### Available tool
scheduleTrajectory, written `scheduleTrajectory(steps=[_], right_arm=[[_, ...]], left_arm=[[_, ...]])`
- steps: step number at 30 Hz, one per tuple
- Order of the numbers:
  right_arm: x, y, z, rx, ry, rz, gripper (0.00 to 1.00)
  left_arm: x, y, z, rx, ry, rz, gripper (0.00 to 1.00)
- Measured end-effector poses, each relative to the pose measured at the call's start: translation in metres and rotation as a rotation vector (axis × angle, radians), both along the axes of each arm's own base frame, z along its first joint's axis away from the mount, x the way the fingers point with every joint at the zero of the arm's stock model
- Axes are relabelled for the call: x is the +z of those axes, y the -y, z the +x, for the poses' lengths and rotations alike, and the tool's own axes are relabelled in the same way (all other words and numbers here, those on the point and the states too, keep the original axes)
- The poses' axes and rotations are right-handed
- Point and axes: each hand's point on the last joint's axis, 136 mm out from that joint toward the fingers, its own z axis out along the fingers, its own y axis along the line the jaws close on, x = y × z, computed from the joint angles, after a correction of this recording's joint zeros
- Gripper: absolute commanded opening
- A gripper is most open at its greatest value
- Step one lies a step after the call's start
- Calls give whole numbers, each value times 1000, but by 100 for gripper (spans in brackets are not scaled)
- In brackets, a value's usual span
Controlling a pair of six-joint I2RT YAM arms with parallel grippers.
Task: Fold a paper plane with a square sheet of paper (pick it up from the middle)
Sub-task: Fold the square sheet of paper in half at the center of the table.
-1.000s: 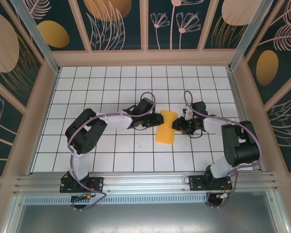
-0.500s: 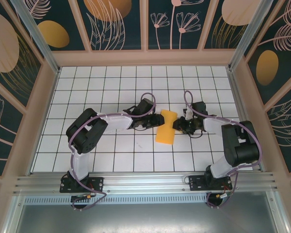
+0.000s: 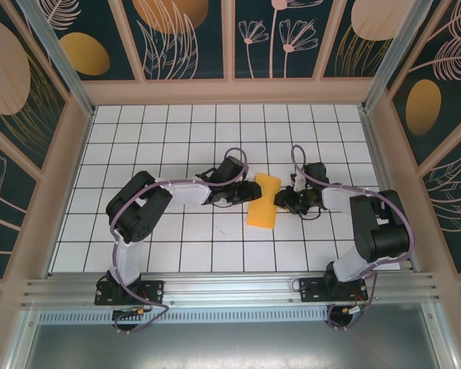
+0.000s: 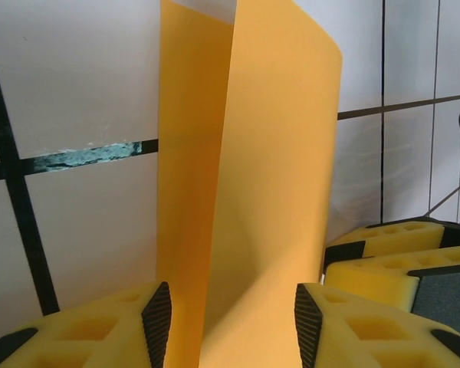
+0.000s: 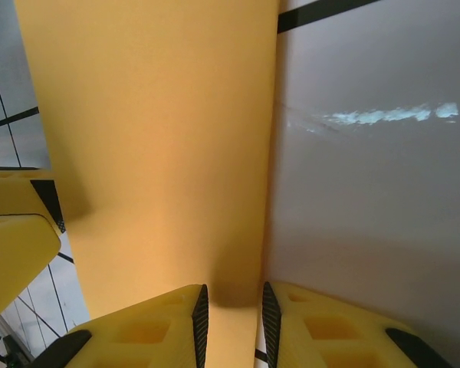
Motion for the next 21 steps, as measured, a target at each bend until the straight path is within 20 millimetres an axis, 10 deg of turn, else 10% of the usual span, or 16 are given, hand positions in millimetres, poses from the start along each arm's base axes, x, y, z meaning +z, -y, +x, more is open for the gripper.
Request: scheduleTrajectory(steps=[21], right_arm=[[1,0,1,0,2,5,31]], left_arm=[[2,2,2,-6,20,-14,18]])
